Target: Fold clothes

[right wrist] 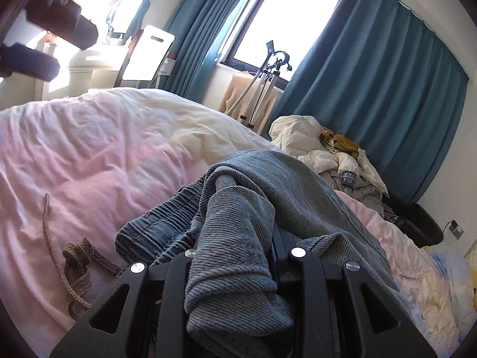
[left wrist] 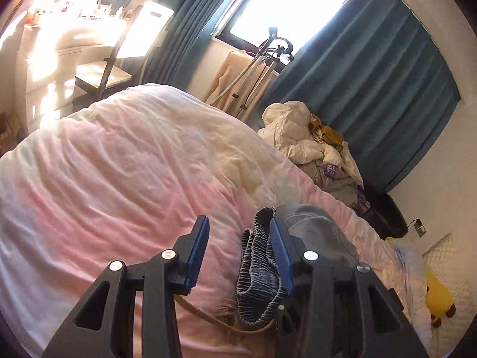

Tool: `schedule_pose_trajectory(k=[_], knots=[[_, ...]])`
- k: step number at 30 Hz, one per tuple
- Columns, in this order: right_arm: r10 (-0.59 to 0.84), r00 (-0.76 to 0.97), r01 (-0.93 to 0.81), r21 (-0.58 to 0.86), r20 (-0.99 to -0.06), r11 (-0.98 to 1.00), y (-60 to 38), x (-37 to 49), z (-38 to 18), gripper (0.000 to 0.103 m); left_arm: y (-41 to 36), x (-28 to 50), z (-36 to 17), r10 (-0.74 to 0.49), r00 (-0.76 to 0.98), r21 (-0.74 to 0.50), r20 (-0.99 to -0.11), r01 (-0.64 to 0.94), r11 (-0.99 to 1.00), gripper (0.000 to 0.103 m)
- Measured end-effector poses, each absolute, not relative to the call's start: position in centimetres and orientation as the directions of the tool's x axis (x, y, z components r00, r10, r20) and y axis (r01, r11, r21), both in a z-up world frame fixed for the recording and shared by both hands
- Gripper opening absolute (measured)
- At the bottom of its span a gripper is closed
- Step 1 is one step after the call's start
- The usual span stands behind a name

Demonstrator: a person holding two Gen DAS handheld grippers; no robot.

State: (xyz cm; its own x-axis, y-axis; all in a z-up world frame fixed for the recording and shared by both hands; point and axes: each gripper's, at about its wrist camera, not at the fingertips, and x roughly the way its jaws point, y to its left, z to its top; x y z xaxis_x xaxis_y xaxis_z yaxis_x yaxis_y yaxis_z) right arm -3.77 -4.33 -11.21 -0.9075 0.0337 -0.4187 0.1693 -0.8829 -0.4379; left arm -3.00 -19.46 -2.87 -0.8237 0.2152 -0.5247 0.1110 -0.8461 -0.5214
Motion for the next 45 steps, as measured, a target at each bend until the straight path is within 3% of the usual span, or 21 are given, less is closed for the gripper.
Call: schedule_pose_trajectory(k=[6,9,11,13,14,27,32,36,40,42,44,45], knots=[[0.004,-0.897,0.190,-0.394,-0.442,-0.899,-3.0,-4.1,-10.2,0.031,-19.3,-3.7,-3.3,0.266,-0.820,-0.546,-0.506,0.067,-0.835,0.043],[-0.032,-0.867,0.250,-0.377,-0.497,-0.892,-2.5,-4.1,-9.6,0.034,-18.1,-3.5,-2.9,0.289,-0.822,-0.527,-0.492,0.017,-0.849,0.043],[-0.088,-0.841,0.312,-0.346,-0.533,-0.885,-2.2,-3.5,-9.1,0.050,-17.2,-3.3,-2.5,0.302,-0.824,-0.510,-0.479,-0.019,-0.860,0.043],[-0.161,-0.821,0.372,-0.299,-0.547,-0.879,-1.7,-2.2,-8.1,0.074,-16.4,-2.9,-2.1,0.325,-0.824,-0.500,-0.464,-0.059,-0.864,0.043],[-0.193,-0.811,0.398,-0.280,-0.552,-0.873,-1.5,-1.6,-7.6,0.075,-15.9,-2.7,-2.0,0.333,-0.822,-0.492,-0.462,-0.075,-0.867,0.044],[-0.262,-0.746,0.379,-0.067,-0.612,-0.923,11.6,1.4,-1.9,0.074,-8.2,-1.1,-2.3,0.420,-0.749,-0.350,-0.513,-0.264,-0.899,0.049],[-0.287,-0.723,0.321,0.062,-0.628,-0.945,15.2,-0.1,-2.8,0.073,-5.1,-1.1,-3.0,0.418,-0.720,-0.264,-0.555,-0.324,-0.909,0.052],[-0.394,-0.676,0.367,0.179,-0.623,-0.913,15.8,-1.4,-4.4,0.073,-3.8,-1.5,-3.6,0.401,-0.718,-0.223,-0.568,-0.335,-0.915,0.052],[-0.393,-0.663,0.398,0.145,-0.637,-0.906,14.6,-2.4,-6.0,0.072,-2.9,-2.0,-3.7,0.412,-0.729,-0.204,-0.547,-0.361,-0.910,0.052],[-0.378,-0.659,0.389,0.136,-0.650,-0.911,14.2,-3.1,-6.9,0.060,-2.5,-2.5,-4.0,0.419,-0.726,-0.206,-0.546,-0.369,-0.906,0.052],[-0.354,-0.666,0.359,0.135,-0.657,-0.924,14.2,-3.7,-7.5,0.034,-2.0,-2.8,-4.3,0.404,-0.729,-0.185,-0.552,-0.365,-0.912,0.052],[-0.357,-0.669,0.345,0.153,-0.652,-0.926,14.4,-3.8,-7.6,0.028,-1.8,-2.9,-4.4,0.394,-0.733,-0.171,-0.555,-0.363,-0.916,0.052]])
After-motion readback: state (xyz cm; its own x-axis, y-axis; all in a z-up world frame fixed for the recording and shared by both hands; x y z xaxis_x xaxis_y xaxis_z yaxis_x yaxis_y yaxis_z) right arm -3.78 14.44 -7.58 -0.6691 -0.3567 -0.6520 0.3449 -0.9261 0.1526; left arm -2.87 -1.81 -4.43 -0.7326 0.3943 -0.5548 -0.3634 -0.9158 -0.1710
